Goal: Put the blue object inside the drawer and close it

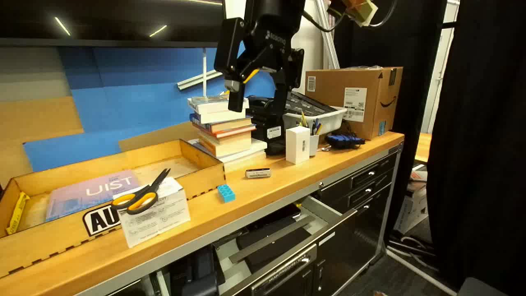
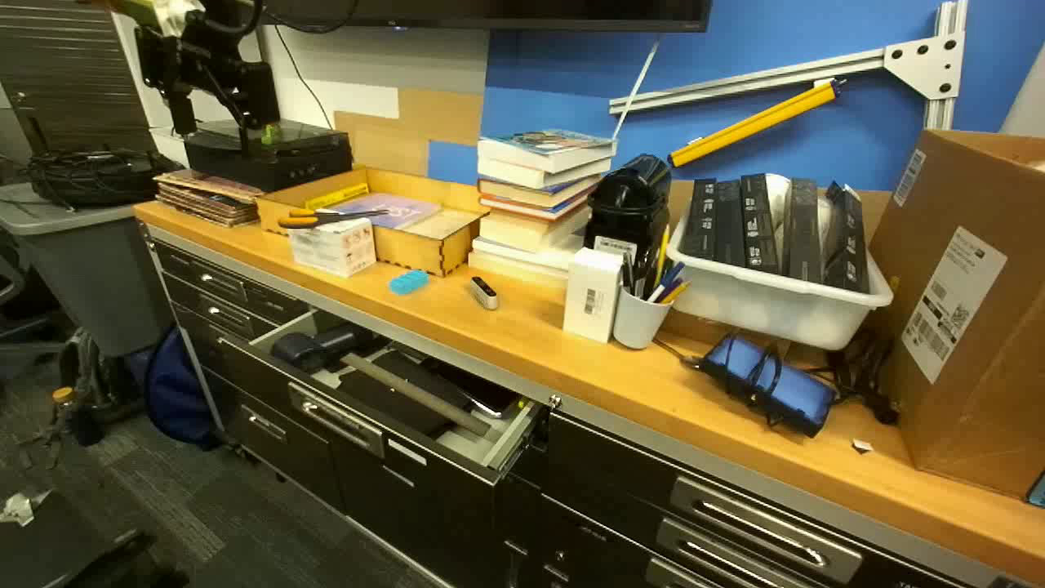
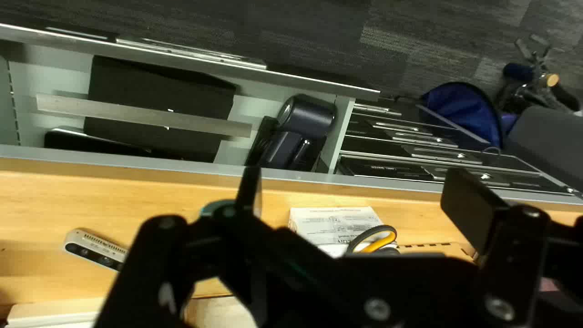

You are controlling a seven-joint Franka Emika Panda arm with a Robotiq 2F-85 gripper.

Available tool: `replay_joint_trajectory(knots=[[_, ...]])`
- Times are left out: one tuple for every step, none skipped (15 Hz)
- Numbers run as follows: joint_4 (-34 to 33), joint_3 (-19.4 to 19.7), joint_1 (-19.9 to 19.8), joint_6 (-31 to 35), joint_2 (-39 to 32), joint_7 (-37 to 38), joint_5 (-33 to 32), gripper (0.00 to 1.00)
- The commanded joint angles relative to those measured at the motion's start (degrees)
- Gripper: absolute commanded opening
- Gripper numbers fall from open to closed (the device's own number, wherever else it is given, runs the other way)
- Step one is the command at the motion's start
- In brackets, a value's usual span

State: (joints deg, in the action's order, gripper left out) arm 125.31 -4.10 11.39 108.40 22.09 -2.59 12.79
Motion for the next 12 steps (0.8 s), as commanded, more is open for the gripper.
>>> replay_joint_trajectory(knots=[[-0.37,-0.83,-0.98,-0.16,-0.02,-0.26,0.33,1.0],[-0.6,-0.83,-0.97,-0.17,0.06,-0.26,0.33,1.0],[-0.67,-0.82,-0.97,-0.17,0.2,-0.26,0.33,1.0],[-0.68,-0.82,-0.97,-0.17,0.25,-0.26,0.33,1.0],[-0.68,-0.82,-0.97,-0.17,0.26,-0.26,0.33,1.0],[-0.68,-0.82,-0.97,-0.17,0.26,-0.26,0.33,1.0],[-0.68,-0.82,-0.97,-0.17,0.26,-0.26,0.33,1.0],[-0.68,-0.82,-0.97,-0.17,0.26,-0.26,0.33,1.0],[-0.68,-0.82,-0.97,-0.17,0.26,-0.26,0.33,1.0],[-2.12,-2.26,-1.43,1.94,-0.82,1.95,-1.96,1.0],[-3.42,-2.74,-1.74,2.55,-2.54,3.1,-2.76,1.0],[-6.11,-3.56,-2.25,4.55,-6.66,4.75,-4.14,1.0]])
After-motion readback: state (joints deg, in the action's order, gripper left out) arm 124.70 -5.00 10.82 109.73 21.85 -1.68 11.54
